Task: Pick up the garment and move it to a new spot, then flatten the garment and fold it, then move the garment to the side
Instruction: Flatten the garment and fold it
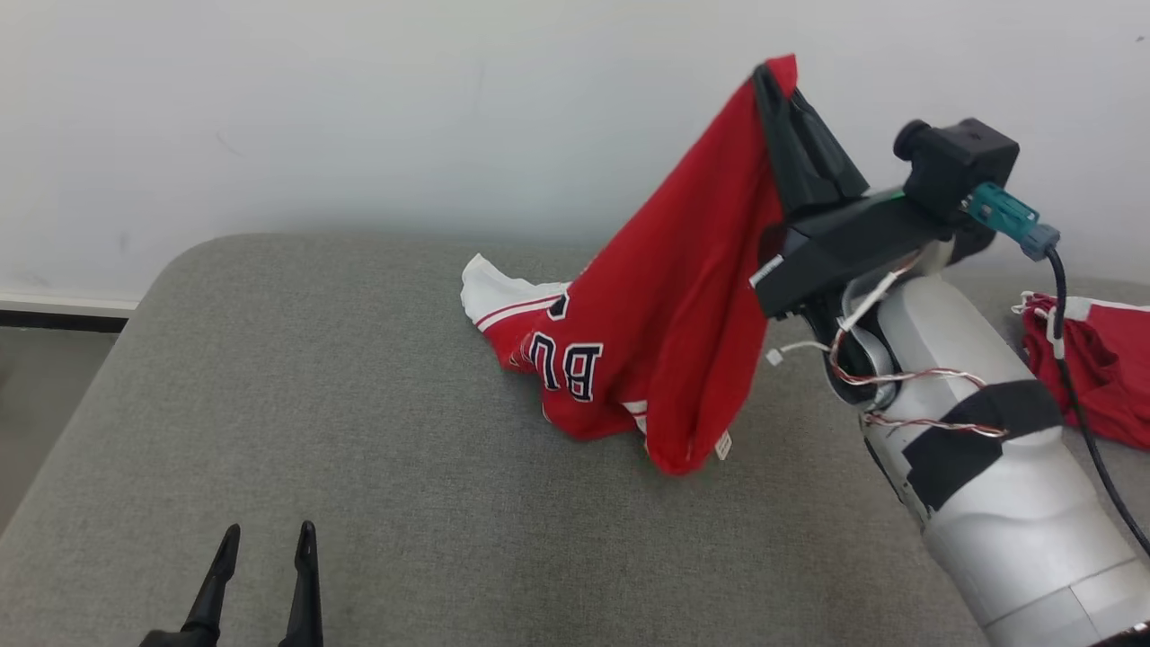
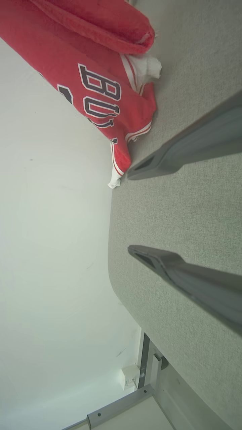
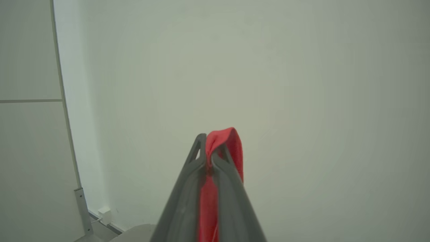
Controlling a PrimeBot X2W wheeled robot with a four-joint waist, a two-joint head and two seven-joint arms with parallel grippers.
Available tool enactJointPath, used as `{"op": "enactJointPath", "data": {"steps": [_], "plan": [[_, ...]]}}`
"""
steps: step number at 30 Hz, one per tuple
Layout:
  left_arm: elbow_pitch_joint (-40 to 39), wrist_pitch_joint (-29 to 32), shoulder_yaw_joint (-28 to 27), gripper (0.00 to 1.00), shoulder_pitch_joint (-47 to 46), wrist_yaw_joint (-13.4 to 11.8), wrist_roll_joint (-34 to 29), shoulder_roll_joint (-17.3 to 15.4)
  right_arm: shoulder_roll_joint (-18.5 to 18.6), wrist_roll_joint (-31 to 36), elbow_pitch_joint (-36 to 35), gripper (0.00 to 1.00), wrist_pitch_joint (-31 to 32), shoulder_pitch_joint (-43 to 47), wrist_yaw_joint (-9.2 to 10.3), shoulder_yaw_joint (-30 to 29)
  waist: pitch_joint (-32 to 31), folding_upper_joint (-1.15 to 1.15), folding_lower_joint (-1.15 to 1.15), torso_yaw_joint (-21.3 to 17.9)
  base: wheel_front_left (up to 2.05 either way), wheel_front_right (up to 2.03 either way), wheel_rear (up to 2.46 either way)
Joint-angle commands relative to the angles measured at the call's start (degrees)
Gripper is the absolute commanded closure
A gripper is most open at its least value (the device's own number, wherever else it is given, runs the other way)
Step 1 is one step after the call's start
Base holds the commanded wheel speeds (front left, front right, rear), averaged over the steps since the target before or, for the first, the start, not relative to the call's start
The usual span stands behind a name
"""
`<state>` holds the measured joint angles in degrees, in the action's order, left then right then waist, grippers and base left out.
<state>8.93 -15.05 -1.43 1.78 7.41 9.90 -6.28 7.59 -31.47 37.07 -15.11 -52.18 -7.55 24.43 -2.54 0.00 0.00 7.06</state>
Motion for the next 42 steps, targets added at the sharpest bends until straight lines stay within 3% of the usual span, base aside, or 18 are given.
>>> {"op": "enactJointPath", "data": {"steps": [1,8,16,22,33,34,35,42], "plan": [[0.06,-0.16,-0.11,0.00,0.22,0.05,-0.32,0.14,1.01,-0.04,0.29,1.00,-0.04,1.55,0.12,-0.40,0.21,0.00,0.00,-0.38,0.00,0.00,0.00],[0.41,-0.16,-0.43,0.00,0.21,0.06,-0.25,0.39,7.66,1.33,0.99,1.00,-0.04,8.63,0.13,-4.40,0.58,0.00,0.00,-1.92,0.00,0.00,0.00],[0.89,-0.16,0.81,0.00,-0.79,0.01,-0.02,0.71,15.22,2.19,3.16,1.00,-0.04,17.73,0.12,-13.48,1.04,0.00,0.00,-2.11,0.00,0.00,0.00],[1.27,-0.16,1.70,0.00,-0.20,0.01,0.31,0.90,16.07,3.18,5.68,1.00,-0.05,23.05,0.12,-17.73,1.45,0.00,0.00,-2.14,0.00,0.00,0.00],[1.10,-0.16,2.33,0.00,-0.24,0.01,0.05,1.39,13.75,5.33,7.00,1.00,-0.05,28.77,0.13,-24.30,1.63,0.00,0.00,-2.27,0.00,0.00,0.00],[1.13,-0.16,2.29,0.00,-0.19,0.01,0.06,1.41,13.67,5.82,6.51,0.74,-0.06,28.92,0.13,-24.77,1.62,0.00,0.00,-2.40,0.00,0.00,0.00],[1.17,-0.16,2.26,0.00,-0.16,0.01,0.09,1.42,13.41,6.09,6.17,0.00,-0.05,29.26,0.13,-25.06,1.60,0.00,0.00,-2.53,0.00,0.00,0.00],[1.14,-0.16,2.42,0.00,-0.19,0.00,0.11,1.71,11.54,8.90,1.31,0.00,-0.04,32.37,0.13,-27.37,1.47,0.00,0.00,-3.08,0.00,0.00,0.00]]}}
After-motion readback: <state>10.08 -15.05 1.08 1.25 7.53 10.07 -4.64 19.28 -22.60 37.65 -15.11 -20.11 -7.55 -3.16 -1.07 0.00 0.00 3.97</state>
